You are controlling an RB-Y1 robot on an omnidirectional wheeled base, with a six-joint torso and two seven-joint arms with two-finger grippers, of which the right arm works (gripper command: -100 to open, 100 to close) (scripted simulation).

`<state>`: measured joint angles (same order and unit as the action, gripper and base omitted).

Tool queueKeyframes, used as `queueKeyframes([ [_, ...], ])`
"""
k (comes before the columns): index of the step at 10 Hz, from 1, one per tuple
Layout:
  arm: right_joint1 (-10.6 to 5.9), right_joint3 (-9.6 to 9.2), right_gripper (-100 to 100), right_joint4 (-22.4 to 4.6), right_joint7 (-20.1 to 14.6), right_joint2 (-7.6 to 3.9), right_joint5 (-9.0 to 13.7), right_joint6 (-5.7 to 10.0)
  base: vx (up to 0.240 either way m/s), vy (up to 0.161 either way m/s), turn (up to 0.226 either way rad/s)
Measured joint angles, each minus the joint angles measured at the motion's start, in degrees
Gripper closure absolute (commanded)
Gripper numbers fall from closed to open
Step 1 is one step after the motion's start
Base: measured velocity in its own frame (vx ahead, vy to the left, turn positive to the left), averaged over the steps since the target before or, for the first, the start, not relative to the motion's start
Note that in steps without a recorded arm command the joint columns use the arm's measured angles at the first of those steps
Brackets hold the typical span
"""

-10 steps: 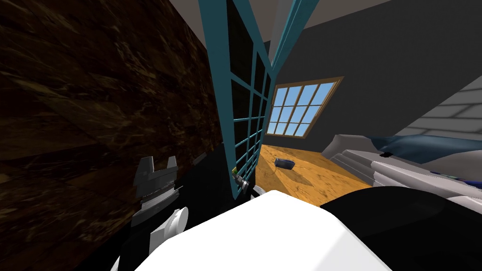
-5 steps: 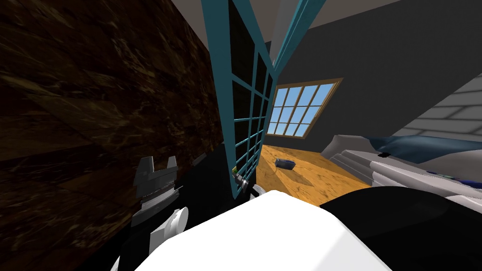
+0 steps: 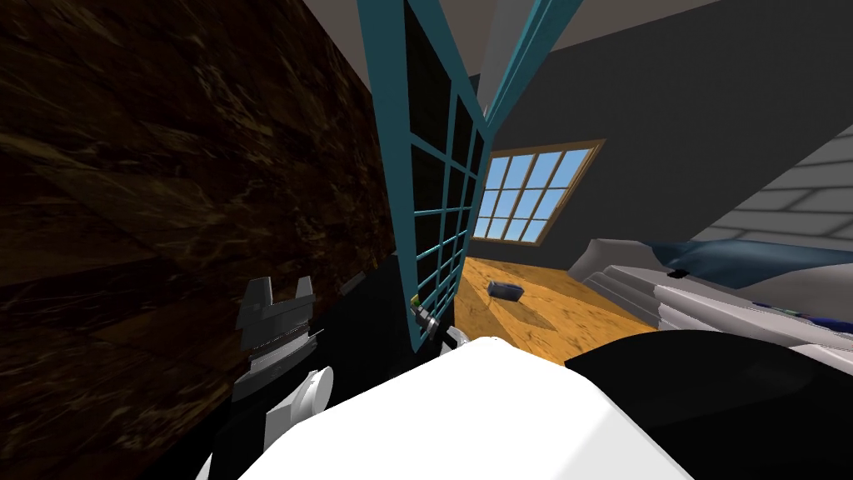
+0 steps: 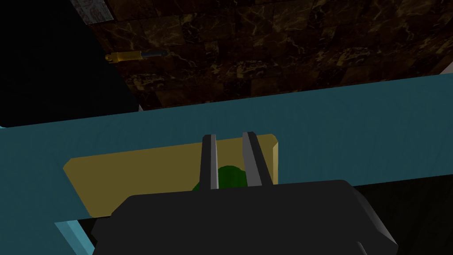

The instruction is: Push the door open

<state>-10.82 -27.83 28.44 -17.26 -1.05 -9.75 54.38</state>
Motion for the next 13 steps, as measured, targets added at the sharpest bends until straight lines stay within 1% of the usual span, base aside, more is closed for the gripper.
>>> queueKeyframes([
  [1, -0.64, 0.21, 100, -1.67, 0.11, 0.22, 0.12, 1.18, 0.006, 0.002, -0.023],
  [2, 0.37, 0.03, 100, -0.35, 0.14, 0.0, -0.01, 0.54, -0.003, 0.006, 0.004],
  [3, 0.5, -0.09, 100, 0.02, -0.08, -0.3, -0.07, 0.21, -0.008, -0.008, 0.009],
  [4, -0.21, 0.11, 100, -1.41, -0.05, -0.02, 0.07, 0.87, 0.0, 0.0, 0.0],
  [5, 0.41, -0.2, 100, 0.01, -0.53, -0.66, -0.11, 0.24, 0.002, 0.038, 0.215],
  [6, 0.42, 0.05, 100, -0.03, -1.12, -0.42, 0.8, 0.33, 0.026, 0.044, 0.184],
  [7, 1.52, 0.06, 100, 1.91, -1.86, -0.72, 1.59, -0.05, 0.047, 0.049, 0.119],
  [8, 3.21, -0.16, 100, 5.49, -2.96, -1.55, 2.21, -1.6, 0.037, 0.032, 0.027],
  [9, 2.8, 0.08, 100, 5.44, -3.34, -1.35, 2.73, -1.38, 0.032, 0.013, 0.002],
  [10, 2.28, 0.29, -100, 5.09, -3.34, -1.16, 2.97, -0.76, -0.012, 0.0, 0.141],
  [11, 2.05, 0.58, -100, 4.9, -4.03, -0.99, 3.42, -0.44, -0.043, -0.017, 0.147],
  [12, 2.23, 0.81, -100, 5.59, -4.99, -1.03, 3.83, -0.7, -0.054, -0.028, 0.097],
  [13, 2.5, 1.11, -100, 6.38, -5.98, -1.3, 4.26, -1.1, -0.073, -0.046, 0.07],
])
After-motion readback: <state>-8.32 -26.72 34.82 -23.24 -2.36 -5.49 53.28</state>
